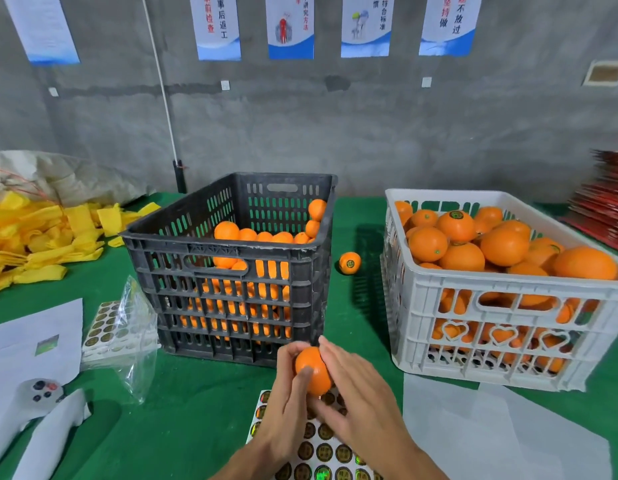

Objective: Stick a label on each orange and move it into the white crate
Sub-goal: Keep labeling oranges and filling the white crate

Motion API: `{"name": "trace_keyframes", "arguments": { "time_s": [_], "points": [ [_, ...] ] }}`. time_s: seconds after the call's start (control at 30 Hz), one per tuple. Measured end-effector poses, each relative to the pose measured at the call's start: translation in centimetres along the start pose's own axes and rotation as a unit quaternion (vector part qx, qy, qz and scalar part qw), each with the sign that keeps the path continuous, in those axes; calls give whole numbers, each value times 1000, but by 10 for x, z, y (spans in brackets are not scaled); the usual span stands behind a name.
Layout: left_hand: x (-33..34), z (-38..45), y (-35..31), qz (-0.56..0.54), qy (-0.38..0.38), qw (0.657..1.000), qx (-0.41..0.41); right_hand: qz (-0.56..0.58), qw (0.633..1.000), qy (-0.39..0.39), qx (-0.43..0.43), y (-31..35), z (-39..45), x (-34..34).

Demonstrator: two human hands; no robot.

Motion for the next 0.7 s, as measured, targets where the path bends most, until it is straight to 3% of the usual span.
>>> {"name": "trace_keyframes", "arguments": {
  "time_s": [0.17, 0.27, 0.33, 0.4, 0.5, 0.53, 0.57, 0.63, 0.7],
  "points": [
    [26, 28, -58, -76, 33, 995, 52, -42, 992, -115, -17, -15, 29, -52],
    [47, 63, -107, -64, 67, 991, 99, -89, 982, -164, -30, -36, 66, -106],
    [51, 84, -145, -8, 55, 986, 157, -121, 973, -197, 7, -62, 95, -145],
    [50, 100, -188, 127, 32, 948, 290, -161, 966, -184, 79, -94, 125, -177],
    [45, 123, -234, 335, 14, 826, 452, -237, 949, -77, 194, -142, 155, -199],
    [37, 135, -243, 376, 11, 811, 447, -267, 938, -43, 216, -150, 160, -199],
    [27, 149, -247, 406, 9, 818, 409, -291, 931, -26, 218, -152, 166, -197],
    [-2, 182, -240, 450, 9, 847, 284, -290, 937, -34, 194, -138, 176, -188],
    [-35, 215, -220, 504, 32, 851, 147, -223, 961, -59, 154, -112, 193, -173]
  ]
}}
Point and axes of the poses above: each hand's wrist, its own z-axis towards the middle knuckle, its own x-axis out of the palm, y = z × x, the point moved 6 cm from there along z, towards the middle knuckle, and after that the axes turned 3 degrees about -z, right-handed, at the moved point
